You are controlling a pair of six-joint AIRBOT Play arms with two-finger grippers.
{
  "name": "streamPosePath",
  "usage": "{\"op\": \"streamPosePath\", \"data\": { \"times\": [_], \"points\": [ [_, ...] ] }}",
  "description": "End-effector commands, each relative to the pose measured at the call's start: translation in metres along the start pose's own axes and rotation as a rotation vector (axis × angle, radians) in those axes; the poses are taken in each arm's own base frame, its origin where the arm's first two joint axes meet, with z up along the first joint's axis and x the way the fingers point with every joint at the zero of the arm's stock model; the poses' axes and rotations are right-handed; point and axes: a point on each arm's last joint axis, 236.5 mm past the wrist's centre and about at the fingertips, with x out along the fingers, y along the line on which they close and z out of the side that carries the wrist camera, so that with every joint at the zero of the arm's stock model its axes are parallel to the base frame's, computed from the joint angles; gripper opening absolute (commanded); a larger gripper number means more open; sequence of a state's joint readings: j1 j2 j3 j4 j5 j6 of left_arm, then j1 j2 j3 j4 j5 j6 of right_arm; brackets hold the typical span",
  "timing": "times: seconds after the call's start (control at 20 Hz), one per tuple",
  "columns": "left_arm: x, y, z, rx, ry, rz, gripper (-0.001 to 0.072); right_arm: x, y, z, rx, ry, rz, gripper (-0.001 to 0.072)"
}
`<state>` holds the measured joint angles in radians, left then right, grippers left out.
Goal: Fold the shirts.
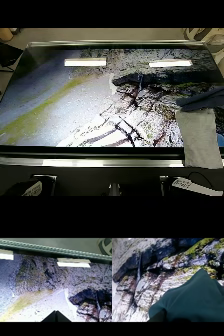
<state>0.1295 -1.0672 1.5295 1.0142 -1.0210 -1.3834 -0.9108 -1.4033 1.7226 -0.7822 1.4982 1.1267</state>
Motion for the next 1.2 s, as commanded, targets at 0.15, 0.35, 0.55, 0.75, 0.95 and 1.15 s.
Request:
{"op": "streamPosePath", "data": {
  "times": [0.15,0.35,0.55,0.75,0.95,1.15],
  "points": [
    [0.0,0.0,0.0,0.023,0.001,0.0,0.0026,-0.013,-0.026,-0.04,0.011,0.158,-0.112,0.0017],
    [0.001,0.001,-0.001,0.022,0.003,0.001,0.0027,-0.036,-0.019,-0.097,0.029,0.404,-0.123,0.0017],
    [0.008,0.005,-0.009,0.004,0.013,0.003,0.0027,-0.06,-0.038,-0.137,0.081,0.492,-0.297,0.0017],
    [0.01,-0.003,-0.012,-0.003,0.02,-0.022,0.0027,-0.074,-0.064,-0.227,0.129,0.742,-0.408,0.0017],
    [0.012,-0.011,-0.014,0.006,0.026,-0.04,0.0027,-0.051,-0.08,-0.265,0.134,0.794,-0.396,0.0018],
    [0.013,-0.015,-0.015,0.01,0.029,-0.047,0.0027,-0.034,-0.096,-0.271,0.107,0.758,-0.415,0.0019]
  ]
}}
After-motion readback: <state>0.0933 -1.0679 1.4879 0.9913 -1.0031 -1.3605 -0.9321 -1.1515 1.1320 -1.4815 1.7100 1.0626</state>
